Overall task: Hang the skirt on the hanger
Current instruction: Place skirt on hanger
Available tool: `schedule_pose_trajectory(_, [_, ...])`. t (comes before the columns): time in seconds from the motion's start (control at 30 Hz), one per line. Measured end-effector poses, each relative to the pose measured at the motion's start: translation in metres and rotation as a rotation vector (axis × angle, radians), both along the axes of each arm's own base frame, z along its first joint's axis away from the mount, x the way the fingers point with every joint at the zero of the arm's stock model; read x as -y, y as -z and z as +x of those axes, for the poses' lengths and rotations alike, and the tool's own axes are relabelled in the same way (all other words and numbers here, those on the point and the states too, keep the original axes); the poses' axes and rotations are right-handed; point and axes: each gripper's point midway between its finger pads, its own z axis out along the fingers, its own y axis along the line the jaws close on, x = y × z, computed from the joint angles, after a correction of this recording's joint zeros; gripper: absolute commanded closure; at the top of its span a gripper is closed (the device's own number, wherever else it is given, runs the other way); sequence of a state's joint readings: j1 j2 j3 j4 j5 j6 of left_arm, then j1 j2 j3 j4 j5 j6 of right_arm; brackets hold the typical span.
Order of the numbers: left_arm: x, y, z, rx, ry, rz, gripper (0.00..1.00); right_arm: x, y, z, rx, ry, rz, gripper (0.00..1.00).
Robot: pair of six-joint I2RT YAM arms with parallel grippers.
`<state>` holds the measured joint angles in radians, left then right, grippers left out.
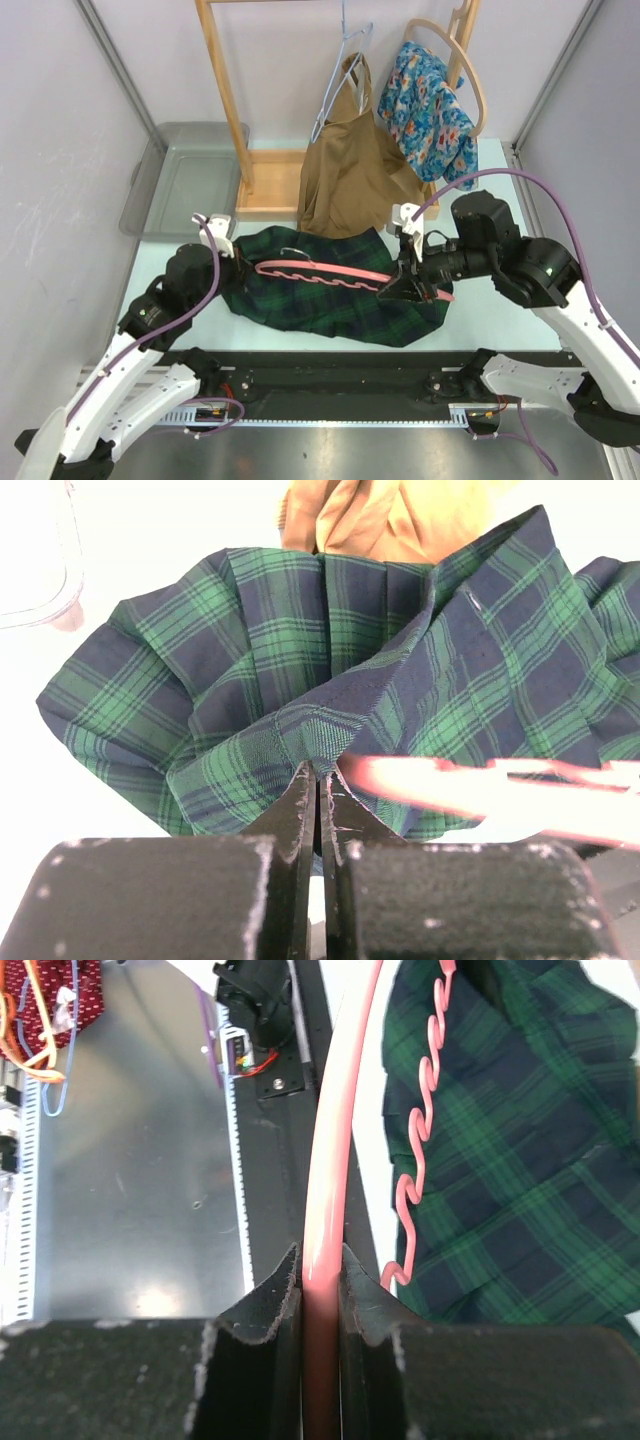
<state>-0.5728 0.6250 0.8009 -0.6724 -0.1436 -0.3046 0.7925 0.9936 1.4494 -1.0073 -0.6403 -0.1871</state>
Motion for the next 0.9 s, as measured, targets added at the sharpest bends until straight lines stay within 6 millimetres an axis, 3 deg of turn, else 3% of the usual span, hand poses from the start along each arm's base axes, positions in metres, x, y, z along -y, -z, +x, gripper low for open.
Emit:
schedule_pose_trajectory(0.37, [0.001,-0.006,-0.005,-0.010,0.015,-0.002,1.00,0.005,-0.008,0.015,0.083,-0.024,0.017,1.00])
schedule_pose_trajectory(0.53, [0.000,-0.014,-0.006,0.000,0.016,-0.009,1.00,-0.006,0.004,0.021,0.042,-0.065,-0.001,1.00])
schedule_pose_trajectory(0.9, [0.001,-0.024,-0.008,0.023,0.017,-0.034,1.00,-0.035,0.053,0.054,-0.075,-0.047,-0.083,1.00])
